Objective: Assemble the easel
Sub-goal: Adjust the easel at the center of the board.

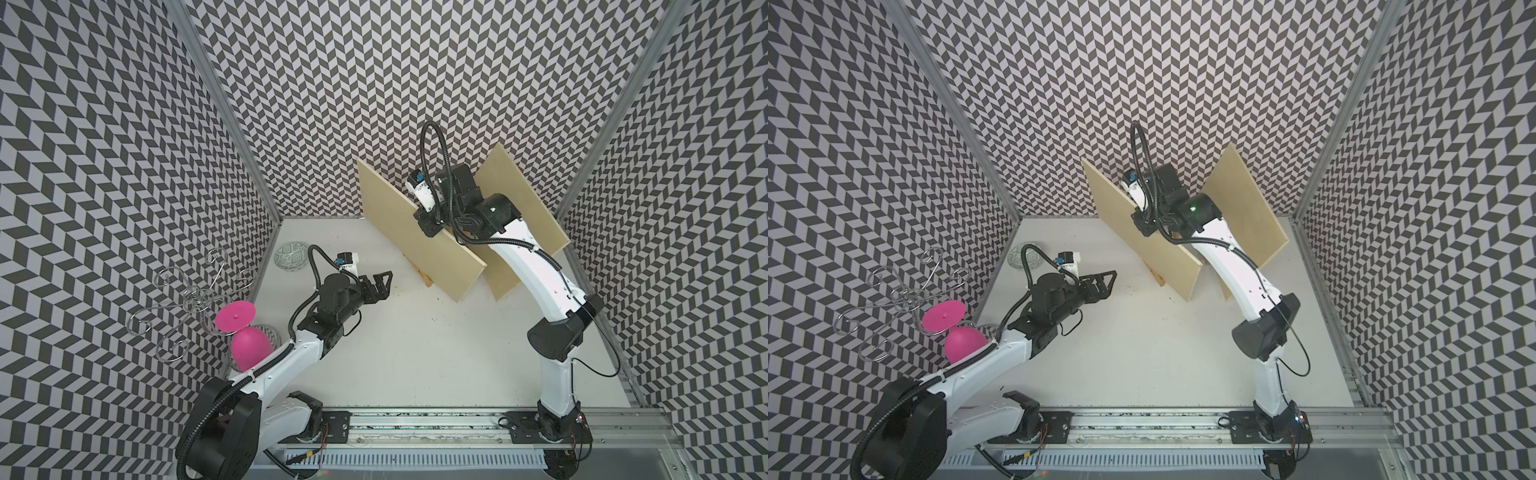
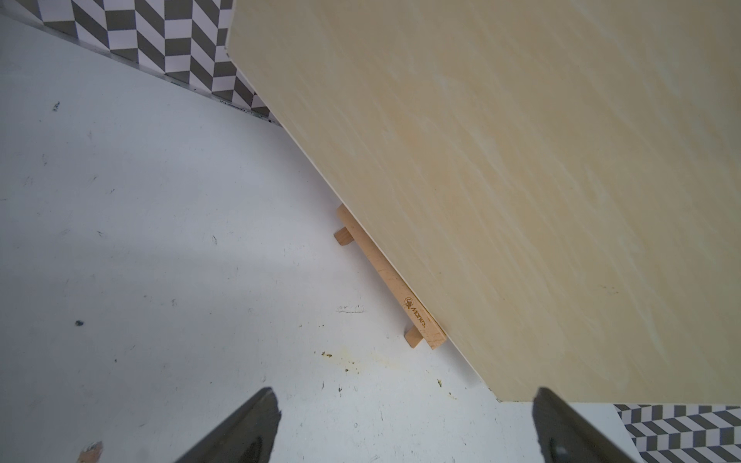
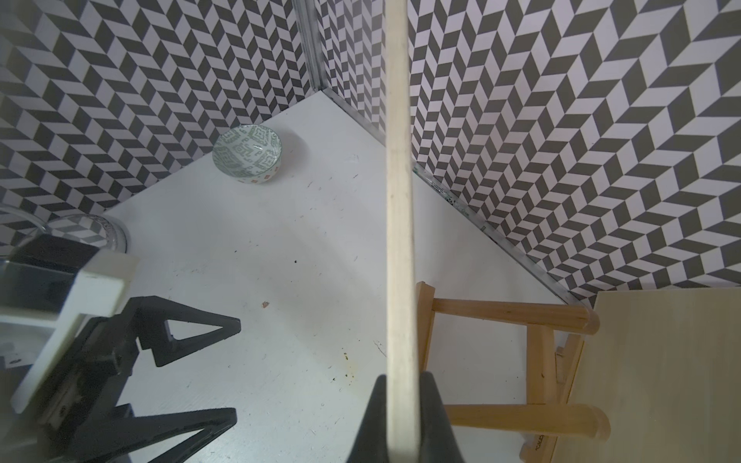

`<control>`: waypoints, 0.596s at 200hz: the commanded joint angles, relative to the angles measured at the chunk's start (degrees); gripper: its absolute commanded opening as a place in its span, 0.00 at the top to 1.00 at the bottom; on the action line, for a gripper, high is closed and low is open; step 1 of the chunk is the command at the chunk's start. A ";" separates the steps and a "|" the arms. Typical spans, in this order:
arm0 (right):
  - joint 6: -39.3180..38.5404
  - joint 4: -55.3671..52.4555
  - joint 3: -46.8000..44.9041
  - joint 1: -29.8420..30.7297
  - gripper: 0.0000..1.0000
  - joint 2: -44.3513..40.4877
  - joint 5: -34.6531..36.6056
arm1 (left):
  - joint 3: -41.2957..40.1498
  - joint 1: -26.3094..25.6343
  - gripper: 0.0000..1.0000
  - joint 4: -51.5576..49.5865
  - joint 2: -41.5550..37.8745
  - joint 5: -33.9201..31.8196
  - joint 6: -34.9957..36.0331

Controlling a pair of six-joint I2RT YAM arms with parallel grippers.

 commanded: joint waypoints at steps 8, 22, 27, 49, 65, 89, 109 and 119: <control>5.84 12.32 3.26 -2.24 1.00 -3.89 1.65 | -0.55 -0.25 0.00 0.06 -1.02 -1.27 -0.47; 6.55 11.70 3.44 -2.40 1.00 -3.64 1.62 | -0.42 -0.25 0.00 -0.21 -1.16 -1.47 -0.80; 6.90 11.51 3.44 -2.42 1.00 -3.46 2.02 | -0.51 -0.25 0.00 -0.21 -1.18 -1.43 -0.99; 8.58 10.01 3.99 -3.70 1.00 -2.26 2.09 | -0.60 -0.25 0.00 0.10 -1.27 -1.14 -1.38; 9.01 10.18 3.28 -3.92 1.00 -1.95 1.65 | -0.45 -0.25 0.00 0.88 -0.69 0.35 -1.07; 9.54 10.77 3.10 -4.09 1.00 -1.52 -0.23 | 0.14 -0.25 0.00 0.50 0.56 0.65 -1.45; 9.20 9.45 3.00 -4.50 1.00 -0.53 -0.61 | 0.22 -0.25 0.00 0.50 0.67 0.48 -1.57; 9.31 8.34 2.95 -4.94 1.00 -0.07 -0.77 | 0.12 -0.25 0.00 0.50 0.57 0.34 -1.66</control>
